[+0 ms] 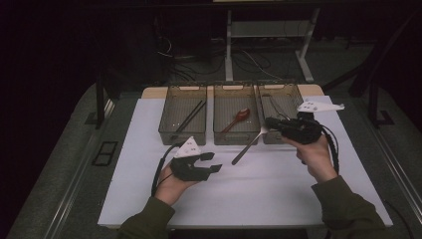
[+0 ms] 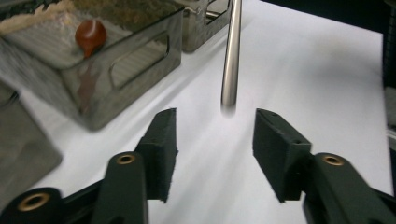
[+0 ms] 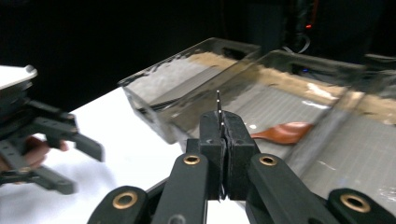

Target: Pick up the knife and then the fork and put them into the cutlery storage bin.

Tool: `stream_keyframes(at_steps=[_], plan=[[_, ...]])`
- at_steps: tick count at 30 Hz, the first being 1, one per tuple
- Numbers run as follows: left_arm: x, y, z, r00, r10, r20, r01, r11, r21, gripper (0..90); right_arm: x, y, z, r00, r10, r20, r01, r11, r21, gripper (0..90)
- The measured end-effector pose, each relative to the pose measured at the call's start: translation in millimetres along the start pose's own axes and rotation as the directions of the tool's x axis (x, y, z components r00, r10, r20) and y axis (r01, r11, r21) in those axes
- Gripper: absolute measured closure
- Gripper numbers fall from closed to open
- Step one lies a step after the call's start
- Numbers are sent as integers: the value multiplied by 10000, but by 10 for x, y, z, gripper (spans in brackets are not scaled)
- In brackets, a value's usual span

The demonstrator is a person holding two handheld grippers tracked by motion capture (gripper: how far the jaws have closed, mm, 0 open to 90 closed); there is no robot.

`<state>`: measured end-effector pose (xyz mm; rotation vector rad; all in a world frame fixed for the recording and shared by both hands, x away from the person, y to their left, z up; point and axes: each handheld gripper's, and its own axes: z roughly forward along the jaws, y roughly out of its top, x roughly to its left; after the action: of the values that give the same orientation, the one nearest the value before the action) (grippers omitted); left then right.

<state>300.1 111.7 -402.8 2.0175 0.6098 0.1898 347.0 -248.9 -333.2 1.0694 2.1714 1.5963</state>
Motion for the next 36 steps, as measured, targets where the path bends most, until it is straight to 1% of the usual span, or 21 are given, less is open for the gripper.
stream_keyframes(at_steps=[1, 2, 4, 6, 8, 10, 11, 14, 16, 18, 19, 21, 22, 24, 26, 28, 29, 31, 33, 34, 36], plan=[[16, -39, -36, 10000, -92, -4, 92, 10000, -26, 444, -29, 20, -31, 9999, -15, 122, 15, 10000, -8, 871], [33, -78, -76, 10000, -12, -15, 12, 10000, -12, 433, -67, 45, -70, 9995, -50, 309, 51, 10000, -43, 871], [43, -156, -136, 10000, -91, -16, 91, 9999, -67, 396, -135, 94, -152, 9977, -118, 670, 121, 9999, -43, 871], [54, -235, -202, 9999, -73, -76, 72, 9999, -103, 354, -215, 151, -259, 9945, -82, 1044, 100, 9998, -168, 870], [65, -289, -251, 9999, -166, -35, 166, 9998, -88, 333, -272, 206, -338, 9917, -96, 1285, 133, 9995, -275, 871], [78, -351, -296, 9997, -207, -135, 206, 9997, -89, 310, -342, 282, -414, 9856, -224, 1674, 284, 9990, -337, 871], [84, -381, -317, 9993, -302, -206, 301, 9995, -75, 299, -380, 323, -450, 9819, -272, 1875, 346, 9987, -362, 871], [105, -469, -380, 9984, -455, -348, 454, 9990, -34, 250, -508, 435, -546, 9694, -347, 2430, 457, 9982, -399, 871], [112, -502, -401, 9982, -463, -370, 462, 9989, -37, 216, -599, 495, -591, 9577, -428, 2846, 544, 9980, -330, 871], [118, -533, -418, 9984, -406, -393, 405, 9992, -42, 201, -691, 540, -616, 9430, -574, 3279, 667, 9976, -171, 871], [117, -542, -424, 9984, -386, -407, 386, 9993, -15, 193, -752, 560, -623, 9364, -565, 3462, 637, 9979, -95, 871], [120, -552, -422, 9986, -365, -381, 365, 9993, -1, 181, -838, 575, -604, 9282, -618, 3669, 605, 9981, 149, 871], [122, -553, -420, 9987, -377, -355, 378, 9993, 0, 172, -892, 577, -579, 9199, -760, 3848, 637, 9970, 446, 871], [124, -554, -414, 9988, -362, -319, 362, 9993, -27, 158, -953, 568, -540, 9097, -861, 4061, 582, 9951, 805, 871], [123, -555, -412, 9992, -319, -244, 319, 9995, -20, 142, -1005, 548, -510, 8957, -1118, 4305, 636, 9901, 1250, 871], [124, -559, -406, 9992, -360, -200, 361, 9993, 27, 140, -1041, 522, -492, 8806, -1515, 4490, 776, 9808, 1789, 871], [126, -562, -401, 9991, -374, -193, 375, 9993, 40, 140, -1058, 510, -486, 8768, -1695, 4500, 850, 9757, 2019, 870], [129, -562, -399, 9991, -376, -183, 377, 9993, 81, 140, -1076, 490, -466, 8736, -1912, 4475, 864, 9659, 2440, 870], [132, -558, -399, 9992, -352, -187, 353, 9994, 66, 139, -1090, 468, -428, 8635, -2237, 4521, 961, 9528, 2879, 870], [130, -555, -399, 9991, -375, -178, 376, 9993, 43, 140, -1103, 458, -395, 8597, -2410, 4503, 1002, 9441, 3141, 870], [130, -553, -401, 9991, -380, -164, 380, 9993, 33, 140, -1131, 438, -319, 8620, -2529, 4394, 1014, 9352, 3393, 870]])
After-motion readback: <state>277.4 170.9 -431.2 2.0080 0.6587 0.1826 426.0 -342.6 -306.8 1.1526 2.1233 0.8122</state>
